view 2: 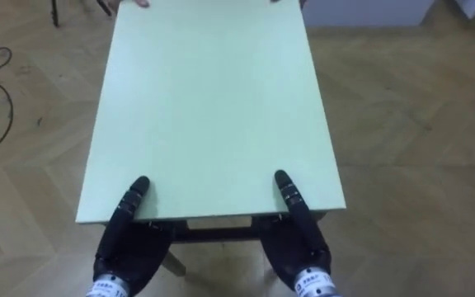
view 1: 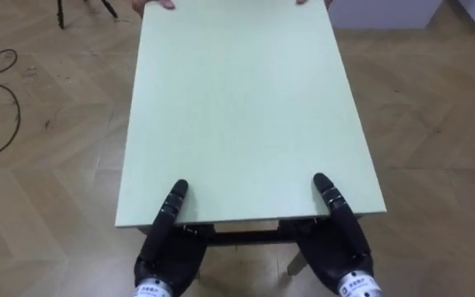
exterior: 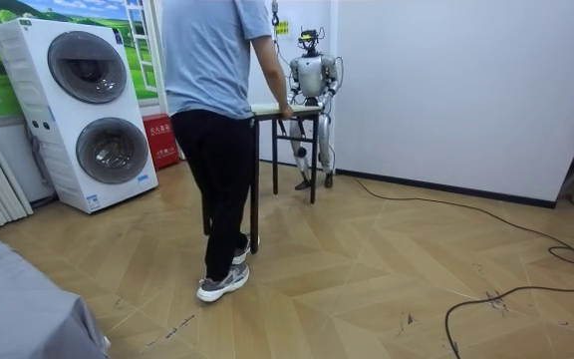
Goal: Move table with human
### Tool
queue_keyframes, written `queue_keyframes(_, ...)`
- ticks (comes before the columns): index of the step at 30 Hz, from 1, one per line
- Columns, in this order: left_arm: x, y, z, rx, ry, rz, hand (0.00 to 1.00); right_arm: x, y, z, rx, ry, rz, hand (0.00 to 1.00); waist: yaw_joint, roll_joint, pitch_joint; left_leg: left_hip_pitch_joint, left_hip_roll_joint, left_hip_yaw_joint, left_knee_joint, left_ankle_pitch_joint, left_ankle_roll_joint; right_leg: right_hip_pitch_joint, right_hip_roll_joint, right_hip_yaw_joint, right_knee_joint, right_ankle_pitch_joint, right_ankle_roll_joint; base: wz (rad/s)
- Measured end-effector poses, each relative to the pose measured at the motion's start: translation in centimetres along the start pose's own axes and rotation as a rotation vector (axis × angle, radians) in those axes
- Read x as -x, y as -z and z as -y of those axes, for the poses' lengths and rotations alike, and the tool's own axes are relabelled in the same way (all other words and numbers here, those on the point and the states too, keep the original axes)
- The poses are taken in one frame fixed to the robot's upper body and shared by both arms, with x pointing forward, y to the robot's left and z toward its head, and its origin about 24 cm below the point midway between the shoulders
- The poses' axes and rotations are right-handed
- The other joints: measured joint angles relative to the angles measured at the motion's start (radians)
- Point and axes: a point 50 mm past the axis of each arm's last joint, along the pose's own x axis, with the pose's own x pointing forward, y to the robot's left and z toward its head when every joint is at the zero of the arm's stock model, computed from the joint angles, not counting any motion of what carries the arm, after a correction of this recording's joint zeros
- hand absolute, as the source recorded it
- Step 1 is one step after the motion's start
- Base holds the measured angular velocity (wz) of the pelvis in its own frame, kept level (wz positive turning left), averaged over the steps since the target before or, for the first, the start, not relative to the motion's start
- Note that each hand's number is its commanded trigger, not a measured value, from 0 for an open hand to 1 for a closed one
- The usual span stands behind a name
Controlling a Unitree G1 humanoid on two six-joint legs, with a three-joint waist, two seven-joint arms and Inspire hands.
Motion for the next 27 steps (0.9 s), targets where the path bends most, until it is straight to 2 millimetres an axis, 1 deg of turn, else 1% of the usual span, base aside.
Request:
queue_keyframes(1,0.0,0.0,0.0,0.001,-0.001,-0.005,1.00,0.0,-0.1,0.0,0.002,0.002,0.002,1.00,-0.016,0.006,0.0030,0.034,-0.014,0.010,-0.087,-0.043,0.008,-0.005,-0.003,-0.004,0.007,0.005,0.004,0.31)
queue_keyframes(2,0.0,0.0,0.0,0.001,-0.001,-0.005,1.00,0.0,-0.2,0.0,0.007,0.004,0.003,1.00,-0.029,0.006,0.0031,0.042,-0.021,0.011,-0.129,-0.053,0.009,-0.013,-0.007,0.001,0.008,0.012,0.005,0.60)
queue_keyframes(3,-0.2,0.0,0.2,-0.005,0.008,-0.006,1.00,0.0,-0.4,-0.1,0.011,-0.003,0.008,1.00,-0.060,0.008,0.0027,0.046,-0.044,0.011,-0.204,-0.058,0.011,-0.039,-0.018,0.034,0.007,0.032,0.007,0.76)
queue_keyframes(4,-0.5,0.1,0.6,-0.008,0.021,-0.010,1.00,0.1,-0.7,-0.3,0.017,-0.012,0.017,1.00,-0.079,0.015,0.0015,0.050,-0.064,0.010,-0.279,-0.058,0.011,-0.070,-0.024,0.086,0.004,0.058,0.010,0.73)
queue_keyframes(5,-0.7,0.1,0.8,-0.011,0.028,-0.014,1.00,0.1,-0.8,-0.4,0.019,-0.017,0.023,1.00,-0.085,0.020,0.0004,0.052,-0.070,0.010,-0.311,-0.058,0.011,-0.081,-0.027,0.099,0.004,0.068,0.012,0.54)
queue_keyframes(7,-1.3,0.1,1.4,-0.025,0.041,-0.019,1.00,0.0,-1.1,-0.6,0.011,-0.023,0.035,1.00,-0.085,0.026,-0.0004,0.063,-0.099,0.012,-0.396,-0.057,0.015,-0.113,-0.043,0.123,0.007,0.083,0.030,0.24)
queue_keyframes(8,-1.3,0.1,1.4,-0.026,0.040,-0.019,1.00,0.0,-1.1,-0.6,0.010,-0.023,0.035,1.00,-0.086,0.028,-0.0017,0.068,-0.104,0.013,-0.416,-0.056,0.016,-0.120,-0.047,0.124,0.009,0.087,0.032,0.06)
queue_keyframes(9,-1.3,0.1,1.4,-0.032,0.035,-0.019,1.00,0.0,-1.1,-0.6,0.011,-0.021,0.035,1.00,-0.079,0.029,-0.0013,0.084,-0.119,0.014,-0.453,-0.043,0.039,-0.126,-0.055,0.131,0.009,0.095,0.035,-0.06)
queue_keyframes(10,-1.3,0.1,1.4,-0.031,0.030,-0.020,1.00,0.0,-1.1,-0.6,0.008,-0.019,0.035,1.00,-0.068,0.029,-0.0010,0.099,-0.135,0.006,-0.489,-0.030,0.063,-0.132,-0.059,0.146,0.007,0.108,0.037,-0.11)
queue_keyframes(11,-1.3,0.2,1.4,-0.030,0.030,-0.019,1.00,0.0,-1.1,-0.6,0.008,-0.019,0.037,1.00,-0.067,0.030,-0.0009,0.105,-0.139,0.005,-0.504,-0.027,0.068,-0.135,-0.062,0.148,0.007,0.113,0.036,-0.09)
queue_keyframes(12,-1.5,0.3,1.3,-0.032,0.026,-0.025,1.00,0.0,-1.2,-0.4,0.006,-0.012,0.043,1.00,-0.064,0.030,-0.0009,0.113,-0.150,0.004,-0.525,-0.016,0.087,-0.136,-0.070,0.149,0.006,0.123,0.036,0.00)
queue_keyframes(13,-1.7,0.4,1.2,-0.033,0.019,-0.030,1.00,0.0,-1.2,-0.3,0.003,-0.004,0.046,1.00,-0.062,0.030,-0.0013,0.114,-0.157,0.005,-0.529,-0.009,0.096,-0.137,-0.076,0.150,0.004,0.135,0.039,0.03)
queue_keyframes(14,-1.7,0.4,1.1,-0.034,0.016,-0.031,1.00,0.0,-1.2,-0.2,0.003,-0.003,0.046,1.00,-0.061,0.029,-0.0013,0.113,-0.161,0.006,-0.528,-0.007,0.100,-0.138,-0.079,0.151,0.003,0.140,0.039,0.00)
queue_keyframes(15,-1.8,0.5,1.0,-0.031,0.011,-0.033,1.00,0.0,-1.2,-0.2,0.006,-0.001,0.046,1.00,-0.058,0.029,-0.0010,0.112,-0.172,0.010,-0.527,-0.002,0.108,-0.141,-0.089,0.155,0.003,0.151,0.040,-0.14)
queue_keyframes(16,-1.8,0.5,1.0,-0.028,0.009,-0.033,1.00,0.0,-1.2,-0.2,0.007,0.001,0.047,1.00,-0.049,0.026,-0.0011,0.110,-0.181,0.023,-0.526,0.004,0.116,-0.150,-0.095,0.166,0.004,0.165,0.041,-0.21)
queue_keyframes(17,-1.8,0.6,1.0,-0.028,0.009,-0.034,1.00,0.0,-1.2,-0.2,0.008,0.002,0.048,1.00,-0.043,0.023,-0.0012,0.108,-0.186,0.032,-0.526,0.006,0.120,-0.156,-0.099,0.170,0.006,0.171,0.042,-0.28)
queue_keyframes(18,-1.9,0.7,0.9,-0.023,0.006,-0.037,1.00,0.0,-1.2,-0.2,0.009,0.004,0.051,1.00,-0.037,0.021,-0.0020,0.100,-0.196,0.039,-0.523,0.012,0.130,-0.166,-0.108,0.175,0.006,0.192,0.045,-0.16)
queue_keyframes(19,-1.9,0.8,0.9,-0.021,0.006,-0.037,1.00,0.0,-1.3,-0.1,0.015,0.004,0.057,1.00,-0.039,0.015,-0.0037,0.085,-0.207,0.046,-0.522,0.019,0.143,-0.179,-0.121,0.178,0.006,0.210,0.052,-0.10)
queue_keyframes(20,-1.9,0.8,1.0,-0.021,0.007,-0.037,1.00,0.0,-1.3,-0.2,0.017,0.004,0.058,1.00,-0.040,0.010,-0.0066,0.076,-0.212,0.050,-0.522,0.023,0.149,-0.189,-0.126,0.181,0.006,0.222,0.056,0.00)
queue_keyframes(21,-1.9,0.8,1.0,-0.022,0.009,-0.037,1.00,0.0,-1.4,-0.2,0.017,0.005,0.059,1.00,-0.041,0.002,-0.0092,0.058,-0.220,0.055,-0.515,0.030,0.162,-0.202,-0.134,0.191,0.003,0.248,0.073,0.00)
queue_keyframes(22,-1.9,0.9,1.1,-0.024,0.012,-0.043,1.00,0.0,-1.5,-0.1,0.013,0.010,0.061,1.00,-0.041,0.001,-0.0098,0.043,-0.221,0.060,-0.511,0.037,0.175,-0.212,-0.137,0.214,0.002,0.281,0.113,0.04)
queue_keyframes(23,-1.9,0.9,1.0,-0.024,0.011,-0.043,1.00,0.0,-1.5,-0.1,0.007,0.013,0.059,1.00,-0.039,0.002,-0.0099,0.039,-0.220,0.062,-0.510,0.041,0.183,-0.215,-0.140,0.225,0.010,0.291,0.126,0.28)
queue_keyframes(24,-1.9,0.8,0.9,-0.032,0.001,-0.045,1.00,0.2,-1.3,0.2,-0.004,0.027,0.054,1.00,-0.046,-0.004,-0.0113,0.037,-0.219,0.078,-0.509,0.047,0.193,-0.224,-0.171,0.231,0.113,0.243,0.138,0.49)
queue_keyframes(25,-1.8,0.7,0.7,-0.046,-0.009,-0.046,1.00,0.4,-1.0,0.4,-0.014,0.038,0.051,1.00,-0.063,-0.019,-0.0143,0.044,-0.223,0.104,-0.513,0.052,0.201,-0.226,-0.220,0.234,0.271,0.169,0.139,0.56)
queue_keyframes(26,-1.8,0.7,0.6,-0.049,-0.013,-0.046,1.00,0.5,-0.9,0.5,-0.019,0.044,0.050,1.00,-0.068,-0.026,-0.0174,0.044,-0.225,0.115,-0.512,0.054,0.204,-0.221,-0.244,0.237,0.344,0.144,0.142,0.36)
queue_keyframes(27,-1.7,0.6,0.5,-0.058,-0.016,-0.048,1.00,0.6,-0.8,0.6,-0.024,0.053,0.048,1.00,-0.063,-0.037,-0.0175,0.049,-0.230,0.121,-0.509,0.056,0.207,-0.196,-0.266,0.269,0.448,0.117,0.152,0.07)
